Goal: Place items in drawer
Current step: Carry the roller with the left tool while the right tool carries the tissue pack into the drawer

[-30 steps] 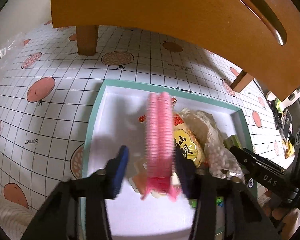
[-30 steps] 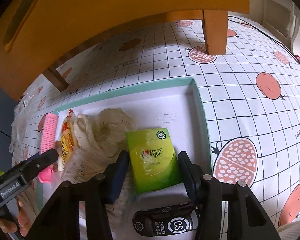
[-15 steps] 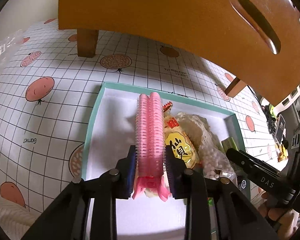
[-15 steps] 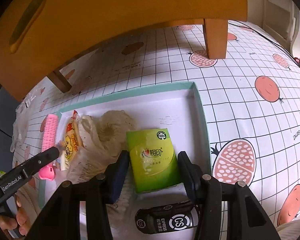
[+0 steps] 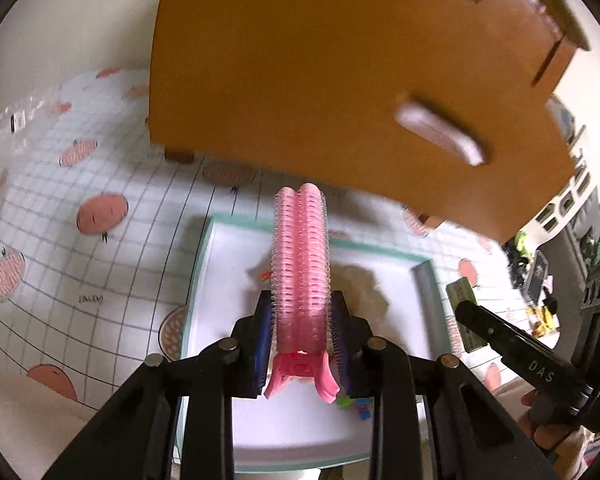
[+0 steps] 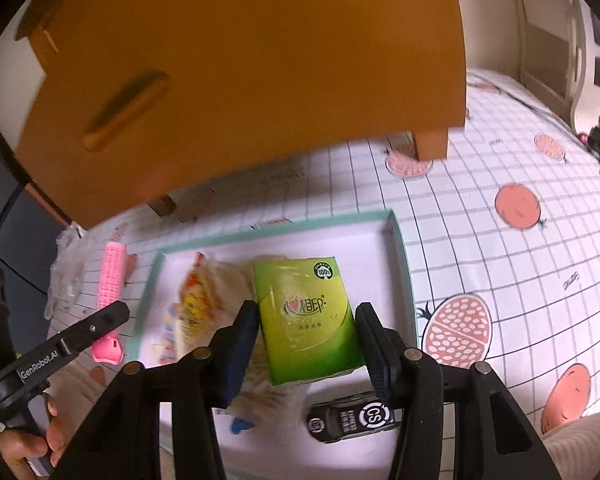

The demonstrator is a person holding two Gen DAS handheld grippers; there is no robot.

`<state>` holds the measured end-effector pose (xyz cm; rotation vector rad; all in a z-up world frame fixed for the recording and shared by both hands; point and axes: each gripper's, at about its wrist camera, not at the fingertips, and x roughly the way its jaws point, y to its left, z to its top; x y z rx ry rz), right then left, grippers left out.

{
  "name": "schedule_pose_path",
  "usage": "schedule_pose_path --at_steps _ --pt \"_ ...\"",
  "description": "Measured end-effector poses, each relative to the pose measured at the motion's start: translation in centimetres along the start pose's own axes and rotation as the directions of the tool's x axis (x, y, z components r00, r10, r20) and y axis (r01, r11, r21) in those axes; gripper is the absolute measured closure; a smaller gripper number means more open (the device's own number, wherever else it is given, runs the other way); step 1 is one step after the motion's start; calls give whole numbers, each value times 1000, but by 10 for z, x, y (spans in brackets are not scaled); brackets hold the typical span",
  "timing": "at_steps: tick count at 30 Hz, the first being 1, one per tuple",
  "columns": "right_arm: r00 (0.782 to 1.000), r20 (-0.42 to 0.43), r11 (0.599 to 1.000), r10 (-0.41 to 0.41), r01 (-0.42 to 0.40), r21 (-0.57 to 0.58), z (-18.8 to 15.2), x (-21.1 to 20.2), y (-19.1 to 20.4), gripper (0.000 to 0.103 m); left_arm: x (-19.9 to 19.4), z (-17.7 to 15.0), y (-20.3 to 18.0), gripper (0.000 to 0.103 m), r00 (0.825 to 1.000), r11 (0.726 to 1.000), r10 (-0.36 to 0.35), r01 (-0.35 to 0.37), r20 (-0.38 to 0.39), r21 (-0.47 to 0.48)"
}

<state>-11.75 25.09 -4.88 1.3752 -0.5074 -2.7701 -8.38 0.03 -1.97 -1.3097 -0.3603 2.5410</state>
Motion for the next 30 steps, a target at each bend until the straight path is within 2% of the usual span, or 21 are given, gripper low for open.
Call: schedule_pose_path --at_steps 4,8,15,24,27,30 --pt "998 56 1000 17 -16 -24 11 -27 12 50 -31 11 -11 75 998 1000 -20 18 63 21" --pt "991 129 999 40 -35 -41 25 -61 27 50 -67 26 -22 75 988 998 -53 47 144 46" --pt "959 272 994 81 -57 -94 62 -125 54 50 -122 73 -40 75 956 994 -99 81 276 74" --pt "919 382 987 100 -43 -156 123 -174 81 50 -157 146 -63 75 927 989 -102 56 362 137" --pt "914 393 986 100 -37 -164 149 -180 87 50 -157 165 -68 75 925 988 -93 39 367 150" --pt "916 392 984 79 -8 -180 167 -180 86 50 -147 180 -70 75 932 989 -69 17 356 147"
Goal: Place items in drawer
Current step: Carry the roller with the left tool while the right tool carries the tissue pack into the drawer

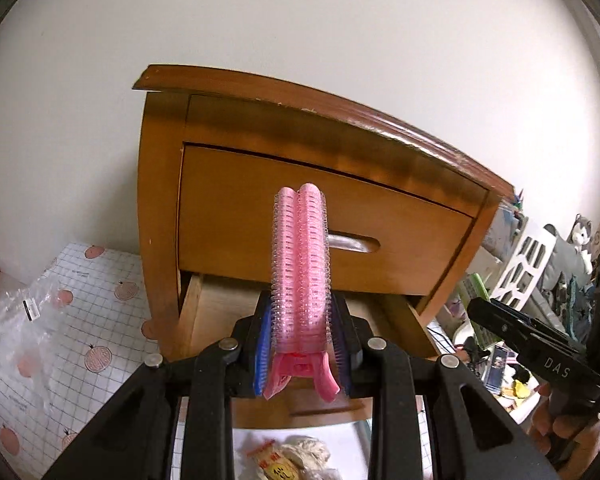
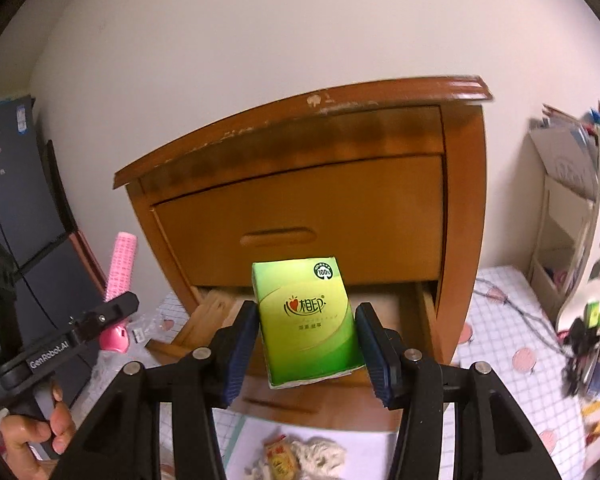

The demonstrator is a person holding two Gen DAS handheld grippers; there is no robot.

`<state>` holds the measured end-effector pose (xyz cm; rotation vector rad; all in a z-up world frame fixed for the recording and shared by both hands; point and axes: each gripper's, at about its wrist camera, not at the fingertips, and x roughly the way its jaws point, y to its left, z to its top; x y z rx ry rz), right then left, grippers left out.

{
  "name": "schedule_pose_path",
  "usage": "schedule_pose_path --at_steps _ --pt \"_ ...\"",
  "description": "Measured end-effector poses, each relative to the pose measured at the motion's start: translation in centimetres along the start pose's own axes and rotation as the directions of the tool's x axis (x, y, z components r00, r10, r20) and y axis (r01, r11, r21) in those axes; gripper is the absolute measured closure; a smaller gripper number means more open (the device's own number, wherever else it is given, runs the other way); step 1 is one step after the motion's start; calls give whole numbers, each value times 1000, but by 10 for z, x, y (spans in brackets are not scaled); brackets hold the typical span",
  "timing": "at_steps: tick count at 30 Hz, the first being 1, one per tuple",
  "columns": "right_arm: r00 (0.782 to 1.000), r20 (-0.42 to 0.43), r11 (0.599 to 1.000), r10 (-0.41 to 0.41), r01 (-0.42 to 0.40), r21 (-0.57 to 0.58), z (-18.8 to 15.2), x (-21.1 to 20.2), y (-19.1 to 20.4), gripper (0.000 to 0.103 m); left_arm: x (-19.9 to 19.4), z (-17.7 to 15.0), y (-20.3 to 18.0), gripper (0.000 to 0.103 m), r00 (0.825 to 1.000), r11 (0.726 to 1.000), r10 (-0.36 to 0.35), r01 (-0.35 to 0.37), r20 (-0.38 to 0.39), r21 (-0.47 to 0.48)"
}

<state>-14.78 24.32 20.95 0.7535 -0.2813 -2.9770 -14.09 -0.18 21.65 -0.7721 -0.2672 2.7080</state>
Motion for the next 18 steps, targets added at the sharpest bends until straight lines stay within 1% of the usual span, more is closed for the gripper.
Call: schedule_pose_path --at_steps 3,6,10,16,18 --pt "999 -37 1000 -22 21 -13 8 15 -4 50 16 1 1 75 999 1000 17 -18 -27 0" --pt "996 -80 999 -41 41 -7 5 33 -9 50 37 0 2 75 997 999 42 -42 -67 6" --pt "985 -151 997 -77 76 -12 0 61 -16 50 61 -8 7 75 990 998 68 -69 -124 -3" --pt "972 -210 994 -108 103 -33 -11 86 -18 50 86 -19 12 74 978 994 103 -107 -180 -11" --pt "968 -225 993 -115 108 -44 -14 92 -18 50 91 -20 13 74 976 993 111 -115 -188 -13"
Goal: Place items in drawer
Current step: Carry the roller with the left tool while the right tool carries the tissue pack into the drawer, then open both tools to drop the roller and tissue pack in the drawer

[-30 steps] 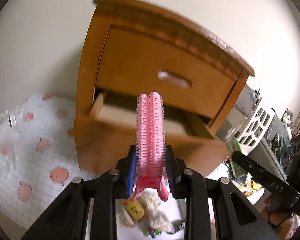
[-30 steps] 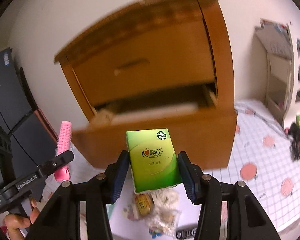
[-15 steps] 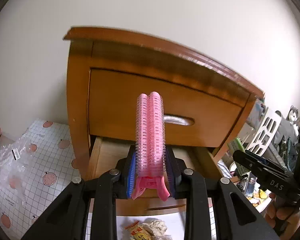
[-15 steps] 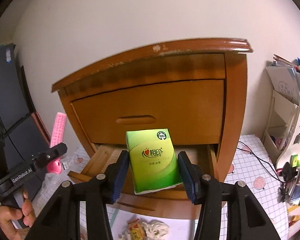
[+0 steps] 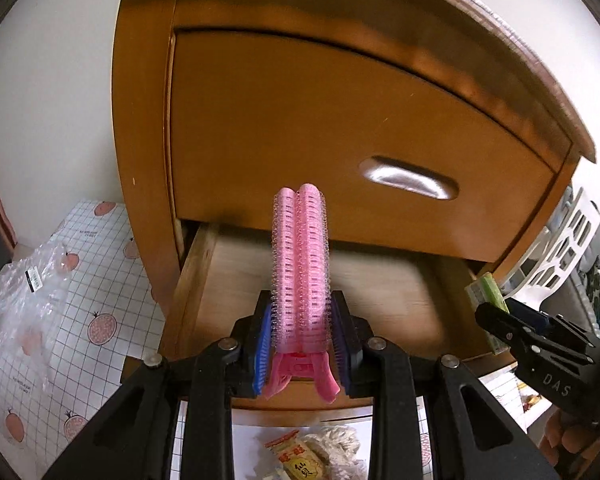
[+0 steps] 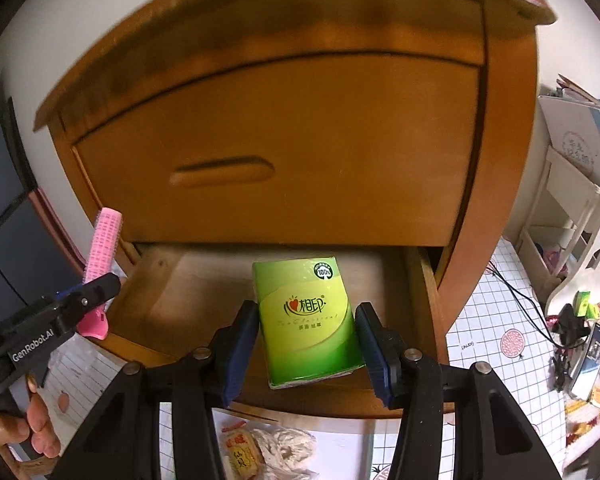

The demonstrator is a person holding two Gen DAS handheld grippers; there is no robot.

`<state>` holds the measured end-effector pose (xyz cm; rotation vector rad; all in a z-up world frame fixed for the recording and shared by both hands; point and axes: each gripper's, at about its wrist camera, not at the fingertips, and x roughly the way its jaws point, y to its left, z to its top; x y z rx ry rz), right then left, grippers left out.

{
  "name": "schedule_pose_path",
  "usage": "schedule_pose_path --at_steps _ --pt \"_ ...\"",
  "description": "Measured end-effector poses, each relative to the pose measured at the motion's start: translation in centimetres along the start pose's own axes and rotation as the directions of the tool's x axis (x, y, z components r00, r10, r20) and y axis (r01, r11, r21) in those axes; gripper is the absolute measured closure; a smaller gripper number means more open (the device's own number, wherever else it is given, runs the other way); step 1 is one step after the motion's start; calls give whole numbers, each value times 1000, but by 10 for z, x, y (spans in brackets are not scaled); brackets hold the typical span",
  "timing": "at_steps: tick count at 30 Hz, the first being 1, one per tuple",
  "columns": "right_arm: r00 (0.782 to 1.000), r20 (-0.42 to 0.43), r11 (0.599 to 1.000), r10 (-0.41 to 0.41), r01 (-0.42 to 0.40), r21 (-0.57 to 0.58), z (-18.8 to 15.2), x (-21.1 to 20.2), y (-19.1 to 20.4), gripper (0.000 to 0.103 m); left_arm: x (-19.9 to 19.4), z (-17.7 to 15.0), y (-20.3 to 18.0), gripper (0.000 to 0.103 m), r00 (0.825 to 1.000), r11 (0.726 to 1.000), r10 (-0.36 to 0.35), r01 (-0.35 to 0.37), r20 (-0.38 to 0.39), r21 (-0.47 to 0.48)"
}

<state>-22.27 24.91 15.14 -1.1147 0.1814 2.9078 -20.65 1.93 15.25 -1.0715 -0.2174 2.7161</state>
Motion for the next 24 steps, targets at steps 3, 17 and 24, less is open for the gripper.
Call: schedule_pose_path --at_steps 3,17,24 --pt "1000 -24 1000 3 -3 -21 -3 10 3 49 6 -1 2 68 1000 1000 12 -12 -13 -10" --pt "997 -78 999 -5 2 -40 -13 27 2 32 18 -4 11 35 996 997 67 -69 -58 -31" --pt "998 -65 999 -3 0 -43 -13 25 2 1 14 -9 15 20 994 995 91 -94 -66 -42"
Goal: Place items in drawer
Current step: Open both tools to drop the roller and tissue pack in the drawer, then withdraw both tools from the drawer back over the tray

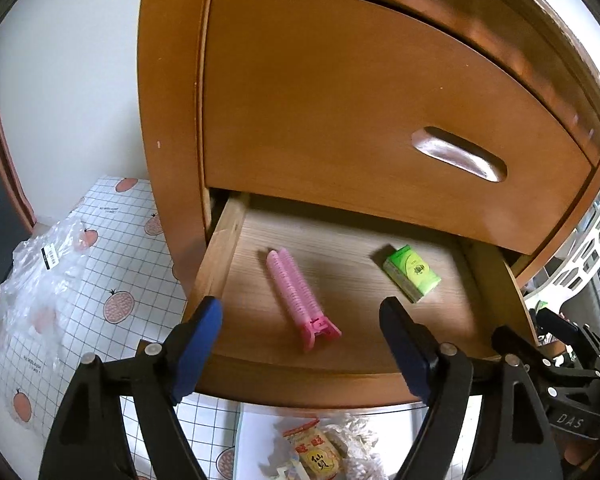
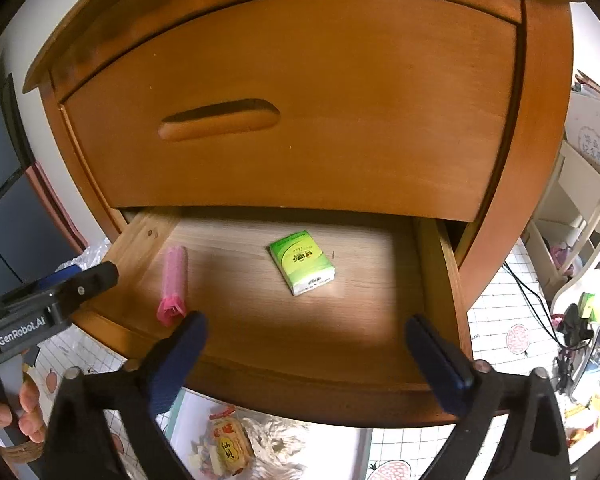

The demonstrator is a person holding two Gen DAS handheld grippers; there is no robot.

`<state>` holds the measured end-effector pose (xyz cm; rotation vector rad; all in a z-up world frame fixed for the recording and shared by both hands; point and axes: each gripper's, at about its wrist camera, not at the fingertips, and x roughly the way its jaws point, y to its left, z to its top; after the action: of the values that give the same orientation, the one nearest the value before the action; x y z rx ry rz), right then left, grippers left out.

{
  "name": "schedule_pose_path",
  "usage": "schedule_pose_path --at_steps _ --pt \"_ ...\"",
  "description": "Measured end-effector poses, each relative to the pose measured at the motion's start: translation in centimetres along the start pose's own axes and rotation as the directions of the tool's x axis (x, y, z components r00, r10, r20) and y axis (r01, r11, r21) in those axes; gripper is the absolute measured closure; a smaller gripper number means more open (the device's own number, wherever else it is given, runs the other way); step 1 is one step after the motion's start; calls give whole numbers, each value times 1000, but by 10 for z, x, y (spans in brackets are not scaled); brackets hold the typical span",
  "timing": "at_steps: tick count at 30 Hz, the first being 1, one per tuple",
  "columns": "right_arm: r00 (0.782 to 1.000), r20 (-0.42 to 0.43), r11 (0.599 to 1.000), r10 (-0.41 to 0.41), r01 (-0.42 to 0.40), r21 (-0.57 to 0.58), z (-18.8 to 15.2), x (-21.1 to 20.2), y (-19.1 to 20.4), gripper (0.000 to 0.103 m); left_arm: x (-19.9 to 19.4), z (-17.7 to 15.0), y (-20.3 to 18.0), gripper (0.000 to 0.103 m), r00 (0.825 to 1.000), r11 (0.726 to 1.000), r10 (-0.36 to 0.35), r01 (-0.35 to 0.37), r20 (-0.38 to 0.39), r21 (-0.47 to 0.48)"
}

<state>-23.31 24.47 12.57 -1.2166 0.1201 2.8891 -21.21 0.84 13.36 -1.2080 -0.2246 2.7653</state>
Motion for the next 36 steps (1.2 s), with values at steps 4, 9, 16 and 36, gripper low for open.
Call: schedule_pose_path --at_steps 4,9,16,36 --pt "1000 -3 1000 -3 3 8 0 1 -2 0 0 1 3 14 1000 1000 2 -1 14 -8" --pt "1000 -3 1000 -3 3 9 -2 0 -2 0 0 1 3 0 999 1000 19 -19 35 1" --pt "1000 2 1000 -2 2 15 -2 -2 -3 0 -10 2 -1 0 998 1000 5 -5 59 0" --pt "989 149 1000 -1 4 -22 -13 -98 5 0 -109 -27 -15 0 962 991 -124 108 244 79"
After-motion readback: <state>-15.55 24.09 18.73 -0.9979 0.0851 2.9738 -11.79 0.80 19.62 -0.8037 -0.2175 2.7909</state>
